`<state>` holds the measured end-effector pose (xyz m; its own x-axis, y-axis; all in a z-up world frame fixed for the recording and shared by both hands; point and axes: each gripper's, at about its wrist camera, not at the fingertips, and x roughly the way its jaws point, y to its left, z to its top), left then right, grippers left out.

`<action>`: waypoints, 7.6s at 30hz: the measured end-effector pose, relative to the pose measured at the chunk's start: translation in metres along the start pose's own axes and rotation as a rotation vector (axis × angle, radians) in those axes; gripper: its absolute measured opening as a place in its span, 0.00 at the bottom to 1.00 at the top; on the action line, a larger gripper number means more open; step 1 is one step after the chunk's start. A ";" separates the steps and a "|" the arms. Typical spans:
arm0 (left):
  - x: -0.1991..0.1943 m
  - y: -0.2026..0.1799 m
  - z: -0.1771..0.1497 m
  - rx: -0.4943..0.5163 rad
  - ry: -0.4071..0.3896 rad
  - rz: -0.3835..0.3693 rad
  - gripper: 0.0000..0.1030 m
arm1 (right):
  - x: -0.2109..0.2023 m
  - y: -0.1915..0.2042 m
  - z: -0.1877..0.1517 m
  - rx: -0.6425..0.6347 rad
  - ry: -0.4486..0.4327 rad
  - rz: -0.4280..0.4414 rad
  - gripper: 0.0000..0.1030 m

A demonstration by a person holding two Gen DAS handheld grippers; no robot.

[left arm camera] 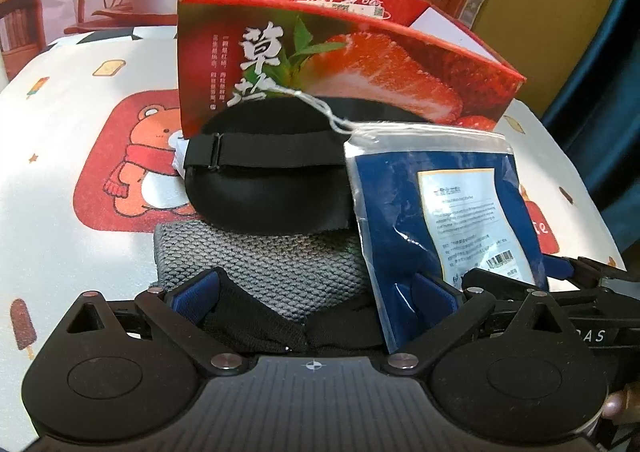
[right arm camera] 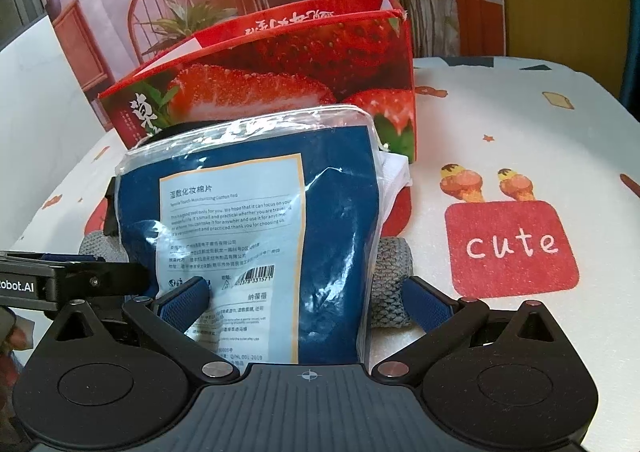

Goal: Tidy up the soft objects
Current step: 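Grasp the blue cotton-pad bag with the right tool and lift it, then carry the blue bag into the red box beside the orange pouch and release, then move the right tool back toward the black gloves on the grey towel, then grasp the black glove with the left tool while the right tool grasps the dotted glove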

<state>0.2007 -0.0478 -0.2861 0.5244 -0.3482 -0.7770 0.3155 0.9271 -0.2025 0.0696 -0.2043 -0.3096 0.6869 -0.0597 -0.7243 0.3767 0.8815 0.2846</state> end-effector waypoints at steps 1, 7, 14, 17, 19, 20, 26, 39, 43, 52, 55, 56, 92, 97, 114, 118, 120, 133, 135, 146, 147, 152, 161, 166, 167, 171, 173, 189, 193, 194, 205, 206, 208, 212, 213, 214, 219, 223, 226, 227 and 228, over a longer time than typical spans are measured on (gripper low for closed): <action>-0.004 -0.001 0.000 0.003 -0.005 -0.006 0.98 | -0.002 0.001 0.000 -0.002 -0.001 0.002 1.00; -0.029 -0.006 0.003 0.012 -0.062 -0.069 0.86 | -0.022 0.006 -0.002 -0.060 -0.017 0.029 0.96; -0.029 -0.021 -0.004 0.029 -0.028 -0.209 0.70 | -0.034 0.007 -0.009 -0.116 0.005 0.036 0.80; -0.019 -0.023 -0.011 0.014 0.019 -0.243 0.59 | -0.034 0.002 -0.013 -0.092 0.014 0.047 0.78; -0.012 -0.021 -0.015 -0.003 0.046 -0.256 0.58 | -0.034 0.001 -0.013 -0.091 0.012 0.056 0.76; -0.009 -0.021 -0.016 -0.013 0.054 -0.259 0.57 | -0.034 0.002 -0.014 -0.095 0.011 0.062 0.75; -0.002 -0.019 -0.020 -0.030 0.057 -0.268 0.55 | -0.029 0.012 -0.015 -0.140 0.010 0.084 0.73; -0.008 -0.010 -0.019 -0.063 0.038 -0.260 0.44 | -0.030 0.015 -0.012 -0.145 -0.001 0.114 0.66; -0.015 -0.011 -0.016 -0.050 0.012 -0.253 0.43 | -0.034 0.018 -0.011 -0.145 -0.013 0.118 0.62; -0.044 -0.003 -0.008 -0.032 -0.084 -0.256 0.43 | -0.048 0.024 0.003 -0.148 -0.068 0.149 0.60; -0.051 -0.005 -0.003 -0.015 -0.110 -0.250 0.43 | -0.053 0.027 0.009 -0.149 -0.089 0.155 0.60; -0.053 -0.006 -0.001 -0.009 -0.118 -0.246 0.43 | -0.054 0.028 0.012 -0.151 -0.096 0.156 0.60; -0.022 -0.014 0.172 0.050 -0.254 -0.191 0.43 | 0.003 0.030 0.196 -0.157 -0.235 0.128 0.60; 0.008 -0.010 0.186 0.048 -0.200 -0.189 0.43 | 0.036 0.018 0.205 -0.128 -0.186 0.110 0.60; 0.061 -0.007 0.192 0.060 -0.078 -0.161 0.47 | 0.079 0.002 0.200 -0.077 -0.064 0.079 0.57; 0.066 -0.010 0.194 0.067 -0.070 -0.146 0.51 | 0.075 0.006 0.200 -0.106 -0.070 0.039 0.64; 0.067 -0.011 0.194 0.078 -0.064 -0.132 0.54 | 0.072 0.007 0.200 -0.121 -0.082 0.009 0.71; 0.013 -0.003 0.180 0.075 -0.184 0.014 0.99 | 0.035 0.013 0.196 -0.157 -0.168 -0.025 0.97; 0.003 0.000 0.176 0.060 -0.190 0.030 1.00 | 0.028 0.016 0.195 -0.164 -0.182 -0.027 0.98; -0.061 0.019 0.122 0.078 -0.258 0.133 1.00 | -0.015 0.022 0.160 -0.129 -0.247 -0.026 1.00; -0.066 0.020 0.116 0.082 -0.260 0.136 1.00 | -0.018 0.023 0.154 -0.125 -0.248 -0.022 1.00; -0.079 0.024 0.078 0.076 -0.234 0.133 1.00 | -0.028 0.029 0.119 -0.120 -0.235 0.002 1.00; -0.078 0.028 0.017 0.077 -0.156 0.115 1.00 | -0.027 0.049 0.058 -0.158 -0.140 0.043 1.00; -0.075 0.035 -0.006 0.043 -0.121 0.098 0.98 | -0.023 0.055 0.026 -0.152 -0.066 0.059 0.99; -0.074 0.037 -0.009 0.028 -0.114 0.090 0.96 | -0.023 0.056 0.020 -0.151 -0.055 0.062 0.99; -0.072 0.046 -0.019 -0.043 -0.095 0.042 0.88 | -0.024 0.058 0.006 -0.154 -0.031 0.072 0.98; -0.071 0.049 -0.023 -0.063 -0.092 0.032 0.81 | -0.025 0.059 0.003 -0.155 -0.026 0.080 0.95; -0.048 0.053 -0.039 -0.095 -0.011 -0.053 0.55 | -0.014 0.062 -0.007 -0.154 0.034 0.108 0.80; -0.047 0.052 -0.040 -0.087 -0.005 -0.077 0.52 | -0.010 0.061 -0.009 -0.150 0.049 0.110 0.79; -0.046 0.052 -0.040 -0.084 -0.002 -0.087 0.51 | -0.009 0.061 -0.010 -0.151 0.052 0.110 0.79; -0.040 0.046 -0.043 -0.048 0.009 -0.141 0.47 | -0.003 0.057 -0.013 -0.141 0.074 0.077 0.79; -0.040 0.046 -0.043 -0.046 0.009 -0.144 0.47 | -0.002 0.056 -0.014 -0.138 0.076 0.074 0.79; -0.040 0.046 -0.043 -0.044 0.009 -0.146 0.46 | -0.001 0.055 -0.015 -0.138 0.082 0.073 0.80; -0.039 0.046 -0.042 -0.045 0.009 -0.148 0.46 | 0.000 0.057 -0.016 -0.153 0.090 0.073 0.79; -0.039 0.047 -0.042 -0.044 0.009 -0.148 0.46 | 0.001 0.058 -0.016 -0.157 0.091 0.073 0.77; -0.038 0.047 -0.042 -0.043 0.008 -0.146 0.46 | 0.001 0.058 -0.017 -0.160 0.093 0.075 0.76; -0.038 0.047 -0.043 -0.042 0.007 -0.144 0.46 | -0.001 0.060 -0.018 -0.183 0.100 0.087 0.63; -0.039 0.048 -0.043 -0.041 0.003 -0.132 0.31 | -0.001 0.061 -0.018 -0.180 0.105 0.108 0.47; -0.040 0.051 -0.043 -0.055 -0.002 -0.148 0.16 | -0.002 0.058 -0.016 -0.150 0.110 0.137 0.37; -0.041 0.051 -0.043 -0.057 -0.004 -0.157 0.13 | -0.002 0.057 -0.016 -0.143 0.110 0.143 0.35; -0.041 0.050 -0.043 -0.054 -0.009 -0.156 0.12 | -0.003 0.056 -0.016 -0.135 0.110 0.149 0.32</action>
<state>0.1608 0.0187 -0.2896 0.4795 -0.4897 -0.7282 0.3512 0.8676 -0.3522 0.0791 -0.1473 -0.3015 0.6543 0.1206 -0.7465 0.1844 0.9320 0.3121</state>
